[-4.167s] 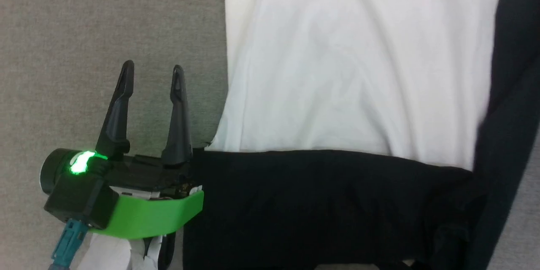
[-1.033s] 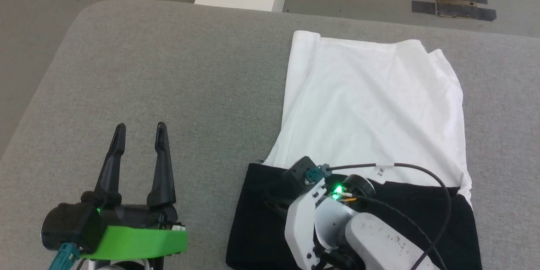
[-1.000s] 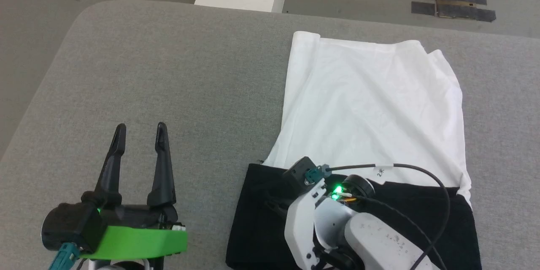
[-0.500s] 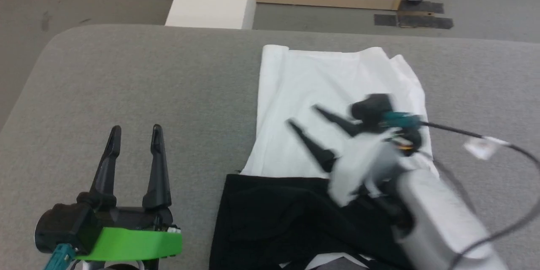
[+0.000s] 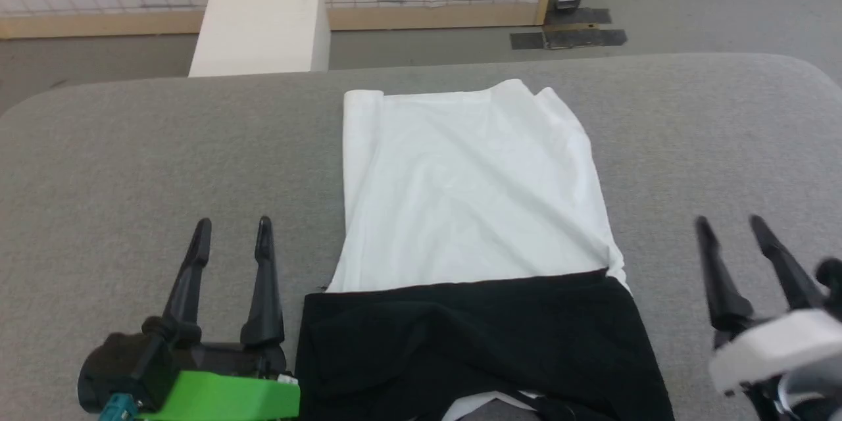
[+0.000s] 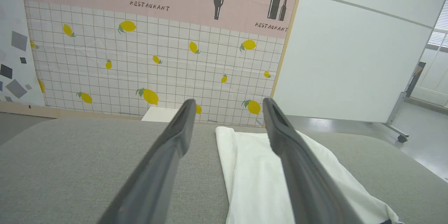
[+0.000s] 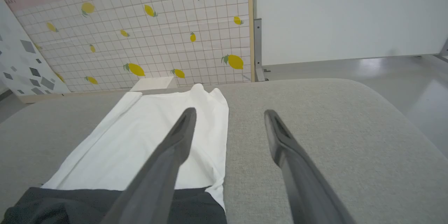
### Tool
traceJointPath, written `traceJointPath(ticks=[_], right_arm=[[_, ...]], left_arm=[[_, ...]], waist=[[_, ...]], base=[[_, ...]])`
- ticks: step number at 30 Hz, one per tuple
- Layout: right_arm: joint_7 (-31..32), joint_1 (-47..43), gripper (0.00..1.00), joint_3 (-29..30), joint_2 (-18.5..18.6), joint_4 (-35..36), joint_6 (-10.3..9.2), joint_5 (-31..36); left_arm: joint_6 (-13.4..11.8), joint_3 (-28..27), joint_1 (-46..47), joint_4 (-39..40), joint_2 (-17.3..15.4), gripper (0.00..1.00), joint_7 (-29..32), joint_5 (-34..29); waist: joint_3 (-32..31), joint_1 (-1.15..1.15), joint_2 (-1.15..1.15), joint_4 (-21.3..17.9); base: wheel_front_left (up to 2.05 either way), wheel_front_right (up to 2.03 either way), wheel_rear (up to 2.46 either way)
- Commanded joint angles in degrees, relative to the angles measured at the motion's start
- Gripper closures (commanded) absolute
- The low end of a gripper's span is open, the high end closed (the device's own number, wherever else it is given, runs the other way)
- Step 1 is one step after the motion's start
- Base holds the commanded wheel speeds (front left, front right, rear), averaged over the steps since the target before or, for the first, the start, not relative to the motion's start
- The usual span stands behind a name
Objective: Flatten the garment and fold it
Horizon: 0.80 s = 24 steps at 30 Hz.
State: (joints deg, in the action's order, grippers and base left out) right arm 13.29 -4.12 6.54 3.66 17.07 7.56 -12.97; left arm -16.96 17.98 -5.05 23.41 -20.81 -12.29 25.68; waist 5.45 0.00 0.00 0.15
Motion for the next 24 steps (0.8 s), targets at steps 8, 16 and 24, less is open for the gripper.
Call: traceJointPath(ticks=[8, 16, 24], right_arm=[[-7.29, -5.44, 0.0, 4.66, -0.76, 1.41, -0.08, 0.0], [-7.72, -1.77, 0.0, 3.53, -0.78, 4.77, -0.08, 1.19], [-6.44, 3.06, 0.0, 1.88, -0.78, 8.88, -0.08, 1.6]], left_arm=[[0.96, 1.13, -0.13, -1.47, -0.83, 0.0, -0.14, -1.24], [6.25, 1.89, 16.73, -1.61, -7.03, 0.0, 8.65, -5.62], [16.14, 3.18, 46.07, -9.98, -9.27, 0.0, 22.38, -4.22]], waist=[[0.79, 0.0, 0.0, -2.68], [7.59, 0.0, 0.0, -2.02], [18.32, 0.0, 0.0, -1.22]], base=[[0.0, 0.0, 0.0], [0.0, 0.0, 0.0], [0.0, 0.0, 0.0]])
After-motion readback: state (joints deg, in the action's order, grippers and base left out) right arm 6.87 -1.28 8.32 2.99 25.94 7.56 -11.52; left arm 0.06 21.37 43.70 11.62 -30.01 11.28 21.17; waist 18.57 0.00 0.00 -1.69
